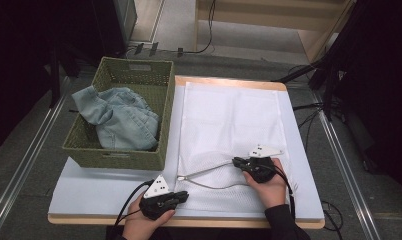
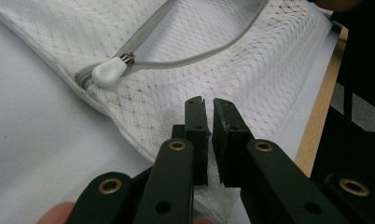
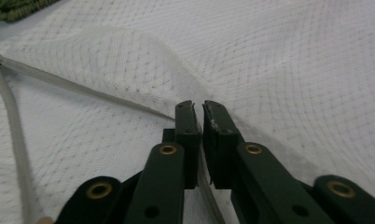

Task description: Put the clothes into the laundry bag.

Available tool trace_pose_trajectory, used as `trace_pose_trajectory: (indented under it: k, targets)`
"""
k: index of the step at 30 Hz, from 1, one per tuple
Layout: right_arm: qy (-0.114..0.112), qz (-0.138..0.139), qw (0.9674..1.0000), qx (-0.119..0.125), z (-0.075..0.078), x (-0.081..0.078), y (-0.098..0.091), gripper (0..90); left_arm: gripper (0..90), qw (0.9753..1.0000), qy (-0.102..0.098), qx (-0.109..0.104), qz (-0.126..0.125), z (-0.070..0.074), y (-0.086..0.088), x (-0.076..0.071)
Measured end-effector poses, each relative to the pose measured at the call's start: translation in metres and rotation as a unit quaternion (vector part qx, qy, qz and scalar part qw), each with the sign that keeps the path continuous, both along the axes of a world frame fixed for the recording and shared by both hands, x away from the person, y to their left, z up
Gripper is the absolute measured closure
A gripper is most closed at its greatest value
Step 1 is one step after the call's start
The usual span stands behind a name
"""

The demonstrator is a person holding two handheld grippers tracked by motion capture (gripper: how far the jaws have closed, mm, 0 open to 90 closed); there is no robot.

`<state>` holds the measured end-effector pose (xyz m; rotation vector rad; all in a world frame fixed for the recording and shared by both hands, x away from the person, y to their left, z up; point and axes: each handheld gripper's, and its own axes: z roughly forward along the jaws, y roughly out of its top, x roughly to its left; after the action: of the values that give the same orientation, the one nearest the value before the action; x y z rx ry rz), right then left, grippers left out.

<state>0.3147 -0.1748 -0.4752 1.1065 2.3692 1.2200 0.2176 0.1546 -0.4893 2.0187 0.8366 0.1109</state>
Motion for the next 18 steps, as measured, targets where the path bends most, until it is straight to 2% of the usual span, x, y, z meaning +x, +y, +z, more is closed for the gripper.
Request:
trace_pose_trajectory:
  k: [1, 2, 6, 7, 8, 9, 12, 15, 16, 18]
  targets:
    - [0.000, -0.002, 1.0000, 0.007, 0.002, -0.001, -0.003, 83.0, 85.3, 1.0000, 0.000, 0.001, -0.001, 0.000, 0.000, 0.000]
    - [0.002, 0.000, 0.9999, 0.012, 0.005, -0.004, -0.008, 78.2, 84.9, 1.0000, 0.000, 0.001, -0.001, 0.000, 0.000, 0.000]
    - [0.009, 0.007, 0.9999, 0.013, 0.006, -0.009, -0.013, 71.8, 84.3, 1.0000, -0.001, 0.001, -0.003, 0.000, 0.000, 0.000]
    - [0.008, 0.012, 0.9999, 0.006, 0.008, -0.015, -0.014, 64.6, 84.0, 1.0000, -0.001, 0.000, -0.004, 0.000, 0.000, 0.000]
    - [0.005, 0.012, 0.9999, -0.002, 0.009, -0.018, -0.015, 61.0, 83.9, 1.0000, -0.002, 0.000, -0.005, 0.000, 0.000, 0.000]
    - [0.005, 0.012, 0.9999, -0.002, 0.009, -0.018, -0.015, 61.0, 83.8, 1.0000, -0.002, 0.000, -0.005, 0.000, 0.000, 0.000]
    - [-0.003, 0.012, 0.9998, -0.018, 0.012, -0.025, -0.016, 52.8, 83.7, 1.0000, -0.002, 0.001, -0.004, 0.000, 0.000, 0.000]
    - [-0.003, -0.003, 0.9990, -0.044, 0.011, -0.027, -0.015, 47.5, 83.7, 1.0000, -0.002, 0.000, -0.005, 0.000, 0.000, 0.000]
    - [0.001, -0.010, 0.9985, -0.055, 0.008, -0.026, -0.013, 43.0, 83.6, 1.0000, -0.002, 0.000, -0.005, 0.000, 0.000, 0.000]
    - [0.005, -0.014, 0.9975, -0.069, 0.007, -0.026, -0.010, 40.9, 83.5, 1.0000, -0.002, 0.000, -0.006, 0.000, 0.000, 0.000]
